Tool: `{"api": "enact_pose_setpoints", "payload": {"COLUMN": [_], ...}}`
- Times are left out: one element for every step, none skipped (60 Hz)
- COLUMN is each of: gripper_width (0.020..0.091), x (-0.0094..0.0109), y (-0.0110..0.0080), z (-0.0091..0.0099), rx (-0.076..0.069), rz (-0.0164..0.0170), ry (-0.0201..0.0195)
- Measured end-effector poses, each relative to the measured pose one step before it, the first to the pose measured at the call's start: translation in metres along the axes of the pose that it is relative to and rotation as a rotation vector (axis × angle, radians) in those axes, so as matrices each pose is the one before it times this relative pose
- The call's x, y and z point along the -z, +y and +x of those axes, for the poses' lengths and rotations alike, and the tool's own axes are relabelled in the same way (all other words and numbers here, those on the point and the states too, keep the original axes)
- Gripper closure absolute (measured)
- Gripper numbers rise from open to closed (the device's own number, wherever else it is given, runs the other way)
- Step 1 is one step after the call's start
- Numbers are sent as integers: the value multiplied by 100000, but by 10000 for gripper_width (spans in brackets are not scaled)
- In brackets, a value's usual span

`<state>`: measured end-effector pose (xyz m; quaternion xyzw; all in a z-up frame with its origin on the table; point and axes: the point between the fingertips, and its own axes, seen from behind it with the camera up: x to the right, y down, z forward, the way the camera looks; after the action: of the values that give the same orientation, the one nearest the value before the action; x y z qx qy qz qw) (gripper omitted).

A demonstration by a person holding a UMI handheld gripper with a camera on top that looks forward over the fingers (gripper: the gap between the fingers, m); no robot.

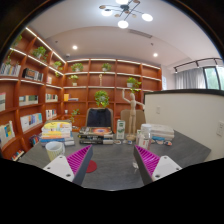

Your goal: Pour water

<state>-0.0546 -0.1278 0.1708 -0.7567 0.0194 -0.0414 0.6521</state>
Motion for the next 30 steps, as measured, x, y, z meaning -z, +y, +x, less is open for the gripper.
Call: {"api": "enact_pose_setpoints", "payload": {"gripper_width": [225, 226, 226, 228, 229, 225, 225, 227, 226, 228, 228, 231, 233, 232, 232, 232, 231, 231, 230, 230, 232, 232, 233, 233, 239, 245, 256, 271, 280, 286], "x": [-51, -200, -401, -370, -461, -713, -362, 1096, -1418, -1593, -678, -633, -599, -595, -574, -572, -541, -506, -549, -518, -524, -483, -457, -447, -419, -389, -401, -372, -360, -371], "y": [94, 395, 486, 372, 372, 281, 566, -1121, 1402, 533, 356, 247, 209, 175, 137, 129, 81, 85, 81, 100, 151, 132, 111, 25, -38, -122, -114, -101, -91, -30], "z": [401, 783, 956, 728, 766, 805, 725, -1691, 1766, 1818, 776, 618, 478, 395, 397, 368, 350, 275, 241, 215, 165, 123, 129, 80, 62, 92, 94, 104, 99, 65], "rx": [-100, -32, -72, -146, -241, -460, -246, -951, -476, -645, -756, -792, -805, -768, -680, -560, -439, -336, -209, -109, 13, 76, 117, 162, 206, 377, 437, 472, 522, 625], "rz": [-185, -23, 124, -129, -291, -610, -199, -1445, -131, -332, -524, -450, -325, -232, -165, -66, 21, 27, -73, -219, -326, -443, -391, -133, 214, 494, 618, 545, 460, 330], "ry": [1153, 1075, 808, 856, 904, 980, 1061, 1646, 798, 462, 867, 705, 354, 148, 253, 273, 326, 338, 318, 219, 132, 39, -58, -91, -83, 2, 14, 79, 228, 209]}}
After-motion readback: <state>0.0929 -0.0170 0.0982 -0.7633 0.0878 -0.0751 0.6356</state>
